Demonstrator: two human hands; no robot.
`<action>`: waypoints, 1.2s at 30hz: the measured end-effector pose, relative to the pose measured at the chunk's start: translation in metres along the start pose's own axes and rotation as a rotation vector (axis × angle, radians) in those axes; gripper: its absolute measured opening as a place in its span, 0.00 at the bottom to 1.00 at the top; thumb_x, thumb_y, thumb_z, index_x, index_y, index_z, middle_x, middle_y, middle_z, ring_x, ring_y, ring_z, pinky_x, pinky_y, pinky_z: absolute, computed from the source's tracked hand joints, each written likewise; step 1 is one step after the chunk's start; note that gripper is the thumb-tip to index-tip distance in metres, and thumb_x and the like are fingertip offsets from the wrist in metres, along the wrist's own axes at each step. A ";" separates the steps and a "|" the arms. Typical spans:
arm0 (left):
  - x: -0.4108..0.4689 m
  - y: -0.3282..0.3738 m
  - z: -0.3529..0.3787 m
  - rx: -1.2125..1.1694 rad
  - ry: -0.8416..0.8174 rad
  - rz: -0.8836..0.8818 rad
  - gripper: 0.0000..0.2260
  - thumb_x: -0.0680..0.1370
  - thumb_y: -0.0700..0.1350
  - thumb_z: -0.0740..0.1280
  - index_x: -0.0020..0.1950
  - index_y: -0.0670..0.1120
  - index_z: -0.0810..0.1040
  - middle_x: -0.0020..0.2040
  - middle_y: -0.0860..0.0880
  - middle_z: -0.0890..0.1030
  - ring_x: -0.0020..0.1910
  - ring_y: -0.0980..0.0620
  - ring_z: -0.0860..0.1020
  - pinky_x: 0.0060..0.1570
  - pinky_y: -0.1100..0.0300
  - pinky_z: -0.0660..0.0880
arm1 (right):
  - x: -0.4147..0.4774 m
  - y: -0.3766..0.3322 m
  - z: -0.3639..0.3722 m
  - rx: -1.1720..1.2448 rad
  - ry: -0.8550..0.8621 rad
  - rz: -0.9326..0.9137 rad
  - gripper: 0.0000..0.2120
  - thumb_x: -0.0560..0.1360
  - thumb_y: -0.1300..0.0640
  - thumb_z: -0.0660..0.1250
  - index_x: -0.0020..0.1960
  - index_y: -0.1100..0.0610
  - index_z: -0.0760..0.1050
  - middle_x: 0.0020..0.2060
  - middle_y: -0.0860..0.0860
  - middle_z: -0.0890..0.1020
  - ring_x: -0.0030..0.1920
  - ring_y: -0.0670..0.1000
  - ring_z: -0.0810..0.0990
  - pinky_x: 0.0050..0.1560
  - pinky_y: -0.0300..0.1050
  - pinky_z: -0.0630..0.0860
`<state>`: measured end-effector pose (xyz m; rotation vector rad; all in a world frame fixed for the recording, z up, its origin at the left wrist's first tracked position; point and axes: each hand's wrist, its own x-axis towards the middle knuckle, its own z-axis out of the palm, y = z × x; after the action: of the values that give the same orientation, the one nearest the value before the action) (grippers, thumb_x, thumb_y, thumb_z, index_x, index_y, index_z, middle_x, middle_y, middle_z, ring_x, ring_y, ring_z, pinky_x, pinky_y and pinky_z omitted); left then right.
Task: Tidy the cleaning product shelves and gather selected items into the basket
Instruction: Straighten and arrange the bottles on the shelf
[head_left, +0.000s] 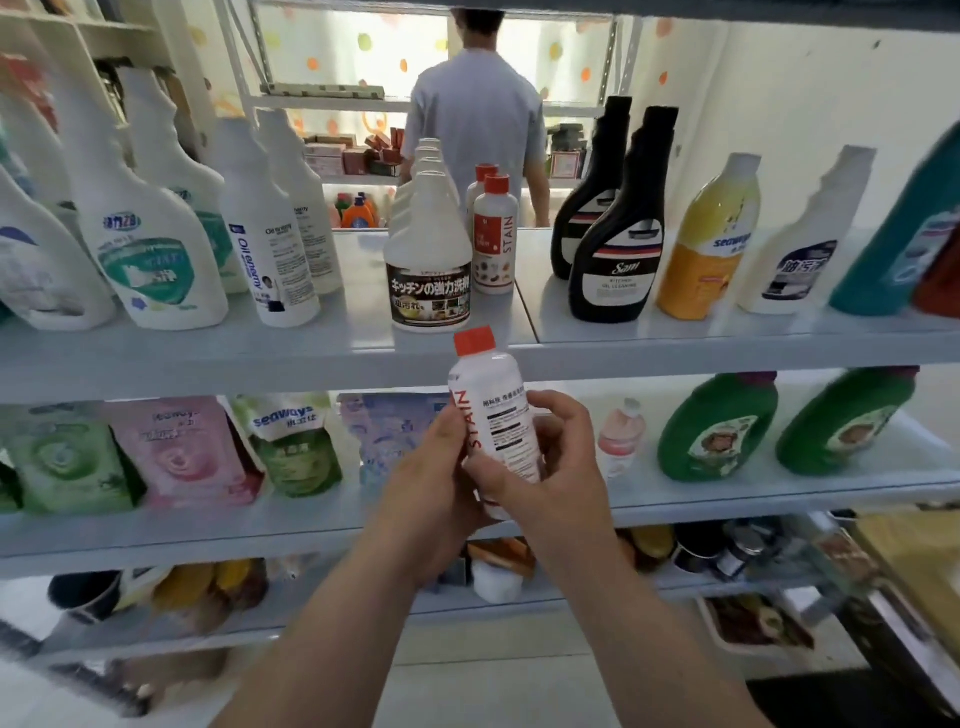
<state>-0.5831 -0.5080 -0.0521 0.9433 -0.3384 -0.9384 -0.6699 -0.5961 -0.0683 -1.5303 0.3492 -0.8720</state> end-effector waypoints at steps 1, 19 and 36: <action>-0.001 -0.001 0.001 -0.002 0.003 0.000 0.25 0.75 0.58 0.60 0.69 0.47 0.76 0.61 0.39 0.84 0.60 0.38 0.83 0.56 0.41 0.82 | -0.002 0.001 -0.001 0.004 0.003 0.004 0.31 0.63 0.47 0.83 0.59 0.31 0.71 0.50 0.41 0.83 0.52 0.47 0.86 0.43 0.42 0.84; 0.019 -0.066 0.084 -0.023 0.278 0.113 0.15 0.86 0.52 0.58 0.66 0.48 0.77 0.58 0.40 0.85 0.56 0.40 0.85 0.47 0.43 0.83 | 0.012 0.000 -0.112 -0.008 -0.221 0.082 0.21 0.74 0.43 0.71 0.65 0.37 0.74 0.60 0.43 0.82 0.61 0.48 0.82 0.57 0.52 0.83; 0.001 -0.111 0.148 0.109 0.321 0.093 0.17 0.86 0.52 0.54 0.70 0.54 0.77 0.62 0.46 0.84 0.61 0.45 0.83 0.57 0.41 0.81 | 0.009 0.001 -0.162 0.209 -0.382 0.177 0.26 0.77 0.36 0.65 0.69 0.18 0.60 0.69 0.28 0.73 0.69 0.38 0.75 0.65 0.40 0.77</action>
<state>-0.7331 -0.6153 -0.0572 1.1497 -0.1600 -0.6754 -0.7767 -0.7183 -0.0769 -1.4103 0.1078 -0.4488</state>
